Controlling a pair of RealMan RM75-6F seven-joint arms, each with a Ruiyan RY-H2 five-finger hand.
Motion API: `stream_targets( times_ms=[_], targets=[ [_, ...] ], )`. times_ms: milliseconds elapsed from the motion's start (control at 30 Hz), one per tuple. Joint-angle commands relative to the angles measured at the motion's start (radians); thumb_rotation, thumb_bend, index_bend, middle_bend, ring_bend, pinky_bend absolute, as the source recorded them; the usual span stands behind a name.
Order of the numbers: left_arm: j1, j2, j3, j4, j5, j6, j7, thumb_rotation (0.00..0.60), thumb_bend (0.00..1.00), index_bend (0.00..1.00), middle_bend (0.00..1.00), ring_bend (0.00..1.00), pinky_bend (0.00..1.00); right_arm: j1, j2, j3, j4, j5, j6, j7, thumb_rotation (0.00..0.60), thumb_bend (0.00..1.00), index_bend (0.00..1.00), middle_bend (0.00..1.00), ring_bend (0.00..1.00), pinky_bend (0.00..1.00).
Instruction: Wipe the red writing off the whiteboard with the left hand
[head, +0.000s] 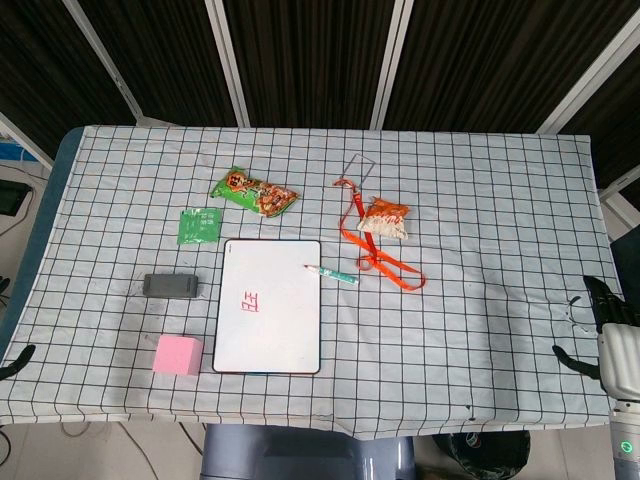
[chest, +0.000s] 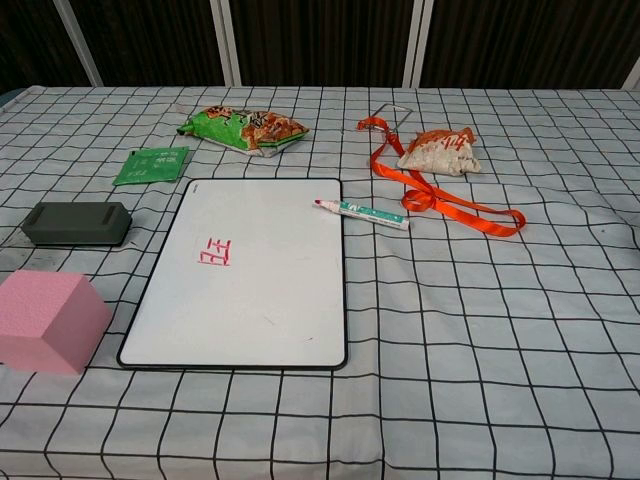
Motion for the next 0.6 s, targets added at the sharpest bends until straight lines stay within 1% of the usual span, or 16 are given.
stream_targets(
  times_ms=[33, 600],
  targets=[
    [0.000, 0.000, 0.000, 0.000, 0.000, 0.000, 0.000, 0.600, 0.19, 0.00, 0.05, 0.00, 0.00, 0.000, 0.000, 0.000, -0.001, -0.001, 0.000, 0.000, 0.600, 0.19, 0.02, 0.12, 0.20, 0.21],
    [-0.003, -0.003, 0.003, 0.003, 0.008, -0.002, 0.004, 0.600, 0.19, 0.00, 0.05, 0.00, 0.00, 0.000, 0.002, -0.002, -0.004, -0.002, -0.004, 0.003, 0.600, 0.19, 0.02, 0.12, 0.20, 0.21]
  ],
)
